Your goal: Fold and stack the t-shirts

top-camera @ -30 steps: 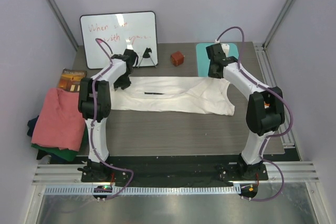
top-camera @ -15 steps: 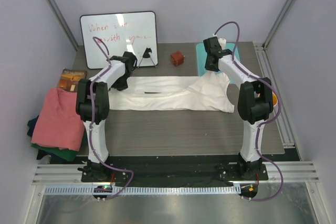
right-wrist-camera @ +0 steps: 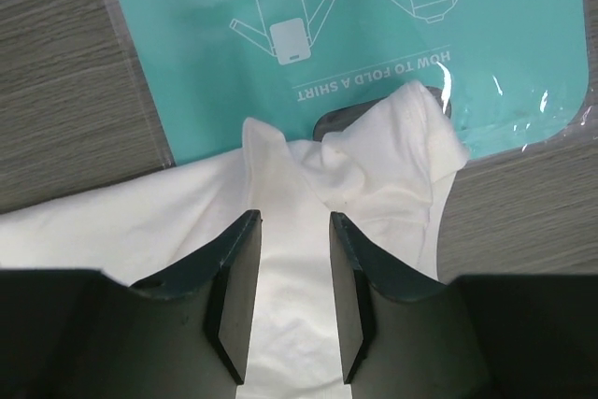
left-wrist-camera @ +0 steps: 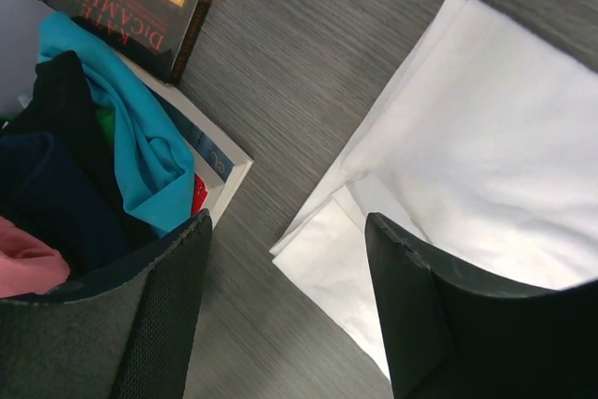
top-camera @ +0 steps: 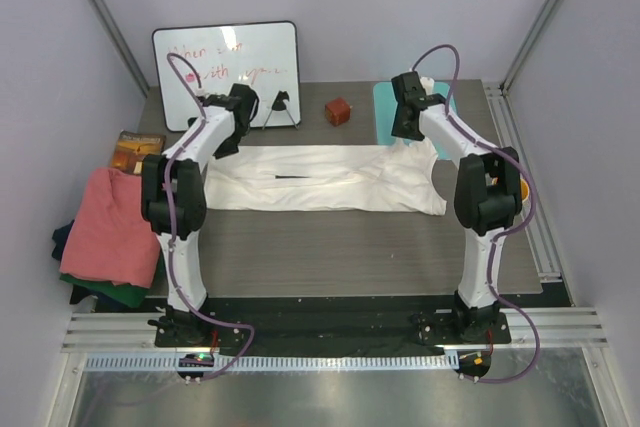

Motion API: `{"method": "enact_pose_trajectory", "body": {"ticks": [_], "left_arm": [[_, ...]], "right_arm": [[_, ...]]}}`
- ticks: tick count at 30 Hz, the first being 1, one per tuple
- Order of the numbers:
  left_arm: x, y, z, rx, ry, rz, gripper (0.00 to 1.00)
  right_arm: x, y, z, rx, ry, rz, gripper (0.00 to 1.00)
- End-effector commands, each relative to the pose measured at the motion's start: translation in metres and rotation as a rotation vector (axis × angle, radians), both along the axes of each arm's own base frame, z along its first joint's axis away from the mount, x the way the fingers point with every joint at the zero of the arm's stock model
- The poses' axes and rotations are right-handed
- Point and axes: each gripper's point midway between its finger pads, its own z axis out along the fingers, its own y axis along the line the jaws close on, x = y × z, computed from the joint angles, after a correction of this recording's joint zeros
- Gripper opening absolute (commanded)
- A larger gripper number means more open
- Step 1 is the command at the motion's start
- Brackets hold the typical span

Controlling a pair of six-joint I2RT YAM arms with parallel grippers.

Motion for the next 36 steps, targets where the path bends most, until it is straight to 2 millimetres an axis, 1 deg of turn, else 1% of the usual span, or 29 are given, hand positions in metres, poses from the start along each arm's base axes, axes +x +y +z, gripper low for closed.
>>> {"method": "enact_pose_trajectory", "body": {"ticks": [1, 2, 3, 4, 5, 6, 7, 8, 9, 10, 12, 13, 15, 16, 18, 20, 21, 22, 23, 25, 26, 33, 35, 36], "left_arm": [[0.002, -0.007, 0.046, -0.052, -0.127, -0.011, 0.66], [0.003, -0.019, 0.04, -0.11, -0.132, -0.035, 0.65], [-0.005, -0.025, 0.035, -0.132, -0.12, -0.052, 0.63], [-0.008, -0.037, 0.03, -0.151, -0.117, -0.082, 0.63], [-0.008, -0.047, 0.027, -0.175, -0.131, -0.095, 0.63], [-0.015, -0.054, 0.018, -0.177, -0.109, -0.111, 0.62], [-0.018, -0.069, 0.013, -0.181, -0.101, -0.144, 0.62], [-0.019, -0.077, 0.009, -0.185, -0.098, -0.151, 0.59], [-0.023, -0.084, 0.003, -0.181, -0.083, -0.165, 0.58], [-0.026, -0.097, -0.007, -0.175, -0.057, -0.191, 0.57], [-0.026, -0.109, -0.019, -0.183, -0.044, -0.203, 0.56], [-0.026, -0.119, -0.029, -0.188, -0.028, -0.217, 0.56], [-0.027, -0.131, -0.042, -0.239, -0.012, -0.226, 0.53], [-0.023, -0.139, -0.049, -0.269, -0.02, -0.238, 0.5], [-0.024, -0.146, -0.058, -0.3, -0.012, -0.246, 0.45], [-0.024, -0.149, -0.064, -0.303, -0.01, -0.251, 0.4], [-0.025, -0.151, -0.066, -0.305, -0.001, -0.255, 0.38], [-0.026, -0.151, -0.071, -0.303, 0.011, -0.257, 0.38], [-0.026, -0.151, -0.074, -0.298, 0.018, -0.257, 0.38], [-0.029, -0.151, -0.078, -0.295, 0.03, -0.26, 0.38], [-0.03, -0.15, -0.082, -0.291, 0.04, -0.258, 0.37], [-0.034, -0.151, -0.102, -0.282, 0.083, -0.265, 0.34], [-0.035, -0.152, -0.106, -0.279, 0.094, -0.269, 0.34], [-0.036, -0.153, -0.109, -0.278, 0.099, -0.274, 0.34]], "right_arm": [[-0.021, 0.012, 0.048, 0.107, -0.068, 0.057, 0.41], [-0.025, 0.016, 0.045, 0.134, -0.06, 0.067, 0.41], [-0.031, 0.025, 0.045, 0.186, -0.051, 0.089, 0.41], [-0.04, 0.028, 0.031, 0.204, -0.016, 0.099, 0.41], [-0.045, 0.032, 0.027, 0.214, -0.002, 0.106, 0.41], [-0.048, 0.034, 0.023, 0.218, 0.002, 0.109, 0.41], [-0.058, 0.033, 0.013, 0.211, 0.023, 0.112, 0.4], [-0.061, 0.037, 0.01, 0.21, 0.017, 0.125, 0.39], [-0.063, 0.038, 0.008, 0.209, 0.016, 0.125, 0.39], [-0.07, 0.037, -0.002, 0.208, 0.037, 0.127, 0.39], [-0.073, 0.036, -0.008, 0.201, 0.046, 0.127, 0.38], [-0.074, 0.034, -0.011, 0.19, 0.051, 0.127, 0.38], [-0.072, 0.034, -0.013, 0.187, 0.047, 0.13, 0.38], [-0.071, 0.035, -0.015, 0.187, 0.048, 0.135, 0.38], [-0.067, 0.04, -0.012, 0.204, 0.036, 0.149, 0.38], [-0.063, 0.045, -0.015, 0.214, 0.04, 0.161, 0.37], [-0.059, 0.046, -0.013, 0.217, 0.034, 0.163, 0.37], [-0.058, 0.046, -0.014, 0.217, 0.036, 0.165, 0.37], [-0.057, 0.048, -0.022, 0.219, 0.053, 0.167, 0.37], [-0.052, 0.052, -0.024, 0.229, 0.057, 0.176, 0.36], [-0.051, 0.054, -0.031, 0.231, 0.072, 0.174, 0.36], [-0.042, 0.066, -0.044, 0.249, 0.093, 0.191, 0.36], [-0.039, 0.069, -0.045, 0.249, 0.092, 0.193, 0.36], [-0.036, 0.07, -0.043, 0.249, 0.084, 0.193, 0.36]]}}
